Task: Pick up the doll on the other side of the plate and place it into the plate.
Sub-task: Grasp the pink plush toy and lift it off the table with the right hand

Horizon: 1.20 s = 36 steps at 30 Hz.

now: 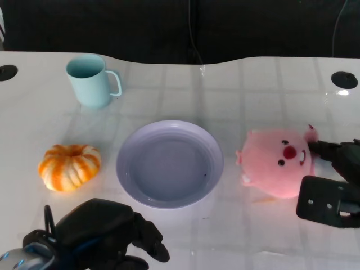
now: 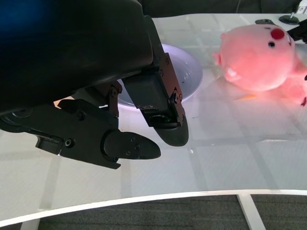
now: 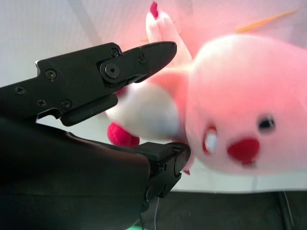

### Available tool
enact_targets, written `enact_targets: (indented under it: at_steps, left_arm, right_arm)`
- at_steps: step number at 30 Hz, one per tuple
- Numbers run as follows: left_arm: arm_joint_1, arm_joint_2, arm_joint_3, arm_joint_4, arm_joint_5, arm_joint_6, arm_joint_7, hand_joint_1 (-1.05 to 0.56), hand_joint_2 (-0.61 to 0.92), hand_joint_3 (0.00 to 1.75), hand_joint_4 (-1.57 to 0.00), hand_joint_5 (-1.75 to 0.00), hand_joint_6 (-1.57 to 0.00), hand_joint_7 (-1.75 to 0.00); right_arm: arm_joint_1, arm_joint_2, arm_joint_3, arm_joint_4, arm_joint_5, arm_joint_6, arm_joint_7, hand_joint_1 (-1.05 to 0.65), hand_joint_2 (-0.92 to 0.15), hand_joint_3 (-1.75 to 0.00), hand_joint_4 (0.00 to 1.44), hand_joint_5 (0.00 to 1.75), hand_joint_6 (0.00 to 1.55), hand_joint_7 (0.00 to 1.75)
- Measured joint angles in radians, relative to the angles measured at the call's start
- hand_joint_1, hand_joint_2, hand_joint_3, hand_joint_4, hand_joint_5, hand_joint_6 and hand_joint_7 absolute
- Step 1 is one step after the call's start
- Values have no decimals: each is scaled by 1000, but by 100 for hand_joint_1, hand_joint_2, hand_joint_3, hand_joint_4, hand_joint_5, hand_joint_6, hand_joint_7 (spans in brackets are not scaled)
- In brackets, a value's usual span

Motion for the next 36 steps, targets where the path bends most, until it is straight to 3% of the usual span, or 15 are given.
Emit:
enact_targets:
  at_steps: [6, 12, 14, 18, 20, 21, 22, 23, 25, 26, 29, 30, 31, 33, 36]
  left_arm:
    - [63, 5, 8, -60, 6, -1, 0, -23, 92, 25, -73, -135, -109, -1]
    - [111, 9, 25, -118, -6, 5, -5, -24, 92, 27, -72, -135, -110, -2]
    - [114, 9, 29, -122, -7, 12, -7, -23, 92, 26, -71, -140, -111, -2]
    - [111, 7, 30, -127, -6, 29, -10, -25, 92, 28, -70, -141, -110, -2]
    - [108, 7, 30, -129, -4, 37, -18, -25, 92, 29, -70, -140, -110, -2]
    - [107, 7, 30, -130, -4, 41, -21, -25, 92, 28, -70, -140, -110, -2]
    - [107, 8, 31, -130, -4, 42, -25, -24, 92, 28, -71, -140, -110, -2]
    - [107, 8, 31, -132, -5, 42, -26, -24, 92, 28, -71, -141, -111, -2]
    - [107, 8, 34, -136, -10, 42, -26, -24, 92, 27, -71, -140, -110, -2]
    - [107, 9, 35, -137, -14, 42, -27, -24, 92, 28, -71, -139, -110, -2]
    - [105, 15, 37, -140, -15, 46, -40, -25, 92, 28, -70, -137, -110, -2]
    - [104, 15, 37, -142, -15, 50, -45, -25, 92, 28, -70, -137, -110, -2]
    - [102, 15, 37, -143, -15, 52, -47, -24, 92, 28, -71, -137, -110, -2]
    - [97, 15, 38, -143, -15, 51, -47, -24, 92, 28, -71, -136, -110, -2]
    - [91, 15, 37, -139, -16, 37, -46, -24, 92, 26, -71, -140, -110, -2]
  right_arm:
    - [-124, 7, 76, 183, -4, -29, -14, -69, -92, -4, 26, 13, 38, 2]
    - [-210, 14, 120, 297, 0, -37, -5, -64, -92, -6, 43, 9, 50, 3]
    - [-230, 27, 124, 341, 5, -52, -38, -54, -92, -4, 57, 8, 65, 4]
    - [-236, 61, 107, 428, 47, -128, -189, -25, -92, -6, 103, 21, 106, 14]
    - [-235, 72, 103, 459, 60, -171, -276, -20, -92, -8, 113, 27, 117, 16]
    - [-232, 75, 103, 461, 61, -185, -311, -21, -92, -7, 107, 57, 121, 15]
    - [-227, 78, 104, 460, 61, -197, -339, -21, -92, -6, 95, 102, 125, 15]
    - [-223, 82, 105, 459, 61, -207, -365, -21, -92, -7, 87, 131, 126, 19]
    - [-211, 87, 106, 452, 62, -224, -404, -20, -92, -8, 80, 160, 112, 54]
    - [-207, 88, 107, 446, 66, -228, -413, -20, -90, -14, 80, 169, 96, 92]
    - [-198, 90, 105, 425, 82, -228, -417, -21, -86, -26, 76, 174, 79, 137]
    - [-192, 90, 104, 413, 86, -227, -421, -21, -81, -34, 76, 172, 80, 135]
    - [-186, 90, 103, 403, 89, -225, -423, -21, -69, -60, 76, 174, 76, 146]
    - [-179, 90, 100, 384, 94, -221, -424, -19, -53, -91, 80, 174, 71, 164]
    - [-172, 90, 85, 359, 99, -224, -438, -20, -41, -119, 87, 175, 73, 173]
